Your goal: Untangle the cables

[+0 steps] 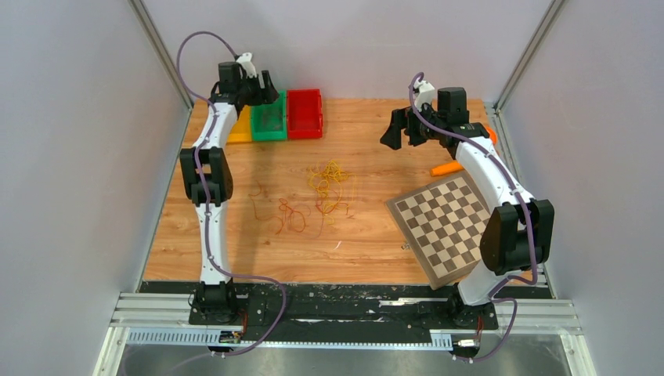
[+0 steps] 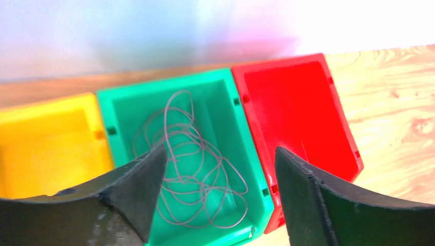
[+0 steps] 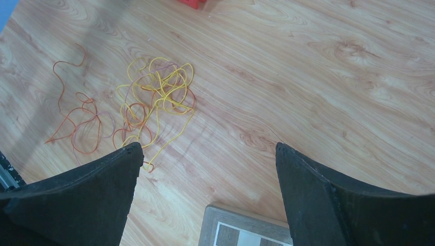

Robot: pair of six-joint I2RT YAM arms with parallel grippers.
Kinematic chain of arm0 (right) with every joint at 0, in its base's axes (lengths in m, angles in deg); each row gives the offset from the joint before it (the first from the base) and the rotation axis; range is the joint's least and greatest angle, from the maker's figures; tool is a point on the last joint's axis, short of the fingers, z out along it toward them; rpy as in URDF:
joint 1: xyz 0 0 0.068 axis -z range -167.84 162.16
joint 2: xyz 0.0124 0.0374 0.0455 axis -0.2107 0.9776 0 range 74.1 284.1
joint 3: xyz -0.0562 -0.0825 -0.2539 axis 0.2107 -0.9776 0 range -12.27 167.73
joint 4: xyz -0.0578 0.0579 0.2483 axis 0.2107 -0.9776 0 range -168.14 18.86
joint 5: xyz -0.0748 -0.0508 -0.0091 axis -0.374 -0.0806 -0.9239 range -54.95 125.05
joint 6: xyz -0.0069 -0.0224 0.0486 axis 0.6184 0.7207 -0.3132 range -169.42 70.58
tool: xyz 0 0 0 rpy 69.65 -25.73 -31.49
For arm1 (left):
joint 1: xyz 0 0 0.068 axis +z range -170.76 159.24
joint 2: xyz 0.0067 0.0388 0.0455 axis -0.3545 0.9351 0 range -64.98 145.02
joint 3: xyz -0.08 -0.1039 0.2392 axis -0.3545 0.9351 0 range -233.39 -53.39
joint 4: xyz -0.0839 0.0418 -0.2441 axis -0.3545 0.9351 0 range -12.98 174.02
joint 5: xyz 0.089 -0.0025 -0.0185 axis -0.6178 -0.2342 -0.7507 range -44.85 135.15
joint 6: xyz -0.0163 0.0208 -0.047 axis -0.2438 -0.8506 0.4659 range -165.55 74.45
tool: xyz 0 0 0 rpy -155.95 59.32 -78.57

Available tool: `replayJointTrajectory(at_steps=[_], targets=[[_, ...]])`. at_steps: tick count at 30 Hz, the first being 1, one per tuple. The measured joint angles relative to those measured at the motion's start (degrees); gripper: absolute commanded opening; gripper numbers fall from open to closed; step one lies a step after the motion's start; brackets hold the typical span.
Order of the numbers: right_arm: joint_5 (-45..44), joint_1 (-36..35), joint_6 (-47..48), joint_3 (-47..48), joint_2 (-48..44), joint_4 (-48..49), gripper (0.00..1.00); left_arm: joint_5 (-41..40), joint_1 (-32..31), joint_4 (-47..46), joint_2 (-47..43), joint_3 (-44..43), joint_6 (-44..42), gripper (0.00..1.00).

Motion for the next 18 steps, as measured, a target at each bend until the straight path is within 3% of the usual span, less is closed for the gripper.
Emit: replayJointTrajectory(at_steps=[2, 10, 13, 18], targets=[[0.13, 0.0, -0.02, 0.0, 0.0, 0.0, 0.99, -1.57, 0.0, -0.57, -2.32, 0.0, -1.62, 0.99], [1.09, 0.0, -0.39, 0.0, 0.0, 0.0, 0.99, -9.7, 0.02, 0.87, -10.73, 0.55, -10.97, 1.0], [1.77, 0.0, -0.35, 0.0, 0.0, -0.02, 0.99, -4.9, 0.94, 3.74, -17.29, 9.18, -14.86, 1.0], [4.02, -0.24, 1.6, -2.01, -1.03, 0.04, 0.99, 10.01, 3.19, 15.15, -31.98, 28.98, -25.22, 1.0]])
